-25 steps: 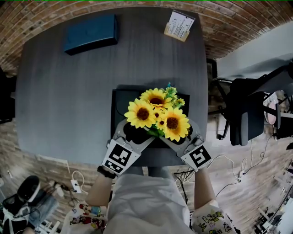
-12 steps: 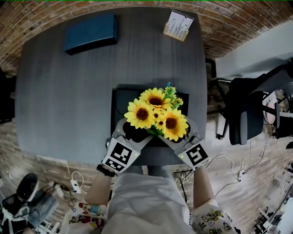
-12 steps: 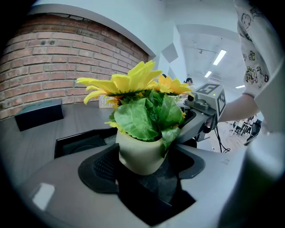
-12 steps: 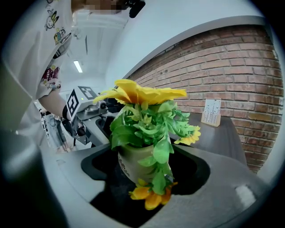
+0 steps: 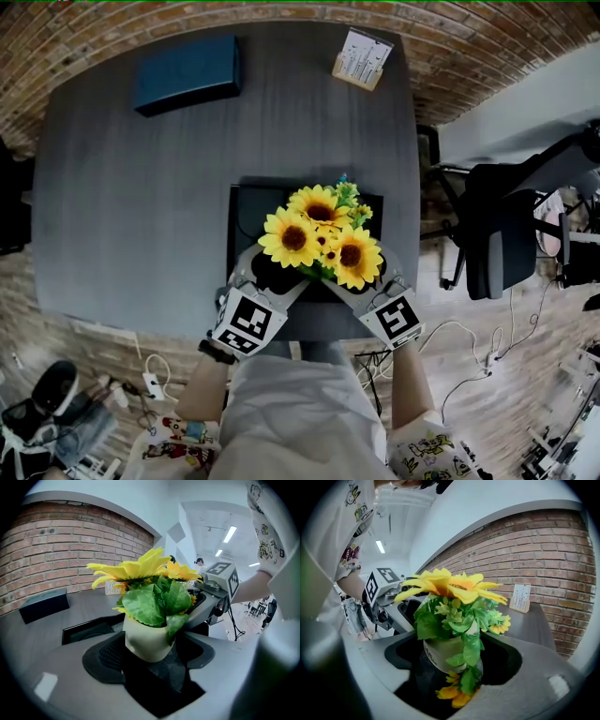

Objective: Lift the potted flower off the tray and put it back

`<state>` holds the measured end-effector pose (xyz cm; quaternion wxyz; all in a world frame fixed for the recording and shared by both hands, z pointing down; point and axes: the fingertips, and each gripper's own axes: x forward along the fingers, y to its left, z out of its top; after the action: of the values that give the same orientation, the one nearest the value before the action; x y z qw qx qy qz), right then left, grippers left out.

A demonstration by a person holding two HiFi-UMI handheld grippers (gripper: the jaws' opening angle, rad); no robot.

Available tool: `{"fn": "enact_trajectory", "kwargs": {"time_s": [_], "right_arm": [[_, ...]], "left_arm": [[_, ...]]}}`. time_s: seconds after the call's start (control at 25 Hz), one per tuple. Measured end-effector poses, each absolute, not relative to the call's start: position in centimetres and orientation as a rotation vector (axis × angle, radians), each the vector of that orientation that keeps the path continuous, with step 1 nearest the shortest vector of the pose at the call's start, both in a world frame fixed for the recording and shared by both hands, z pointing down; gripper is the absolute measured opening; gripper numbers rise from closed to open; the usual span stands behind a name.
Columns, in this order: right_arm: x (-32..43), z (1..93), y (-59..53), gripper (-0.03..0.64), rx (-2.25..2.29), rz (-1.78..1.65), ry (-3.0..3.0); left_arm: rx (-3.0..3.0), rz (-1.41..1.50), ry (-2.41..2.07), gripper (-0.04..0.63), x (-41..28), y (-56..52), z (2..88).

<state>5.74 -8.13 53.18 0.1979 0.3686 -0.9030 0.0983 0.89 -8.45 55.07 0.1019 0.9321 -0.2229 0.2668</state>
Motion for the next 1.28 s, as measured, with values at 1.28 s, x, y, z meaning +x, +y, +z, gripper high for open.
{"fn": "enact_trajectory", "kwargs": {"time_s": [1.28], "right_arm": [[9.0, 43.0, -7.1, 0.459, 1.203, 0.205, -2.613]], "left_arm": [[2.842, 0.562, -0.911, 0.403, -2.1, -8.9, 44.3]]}}
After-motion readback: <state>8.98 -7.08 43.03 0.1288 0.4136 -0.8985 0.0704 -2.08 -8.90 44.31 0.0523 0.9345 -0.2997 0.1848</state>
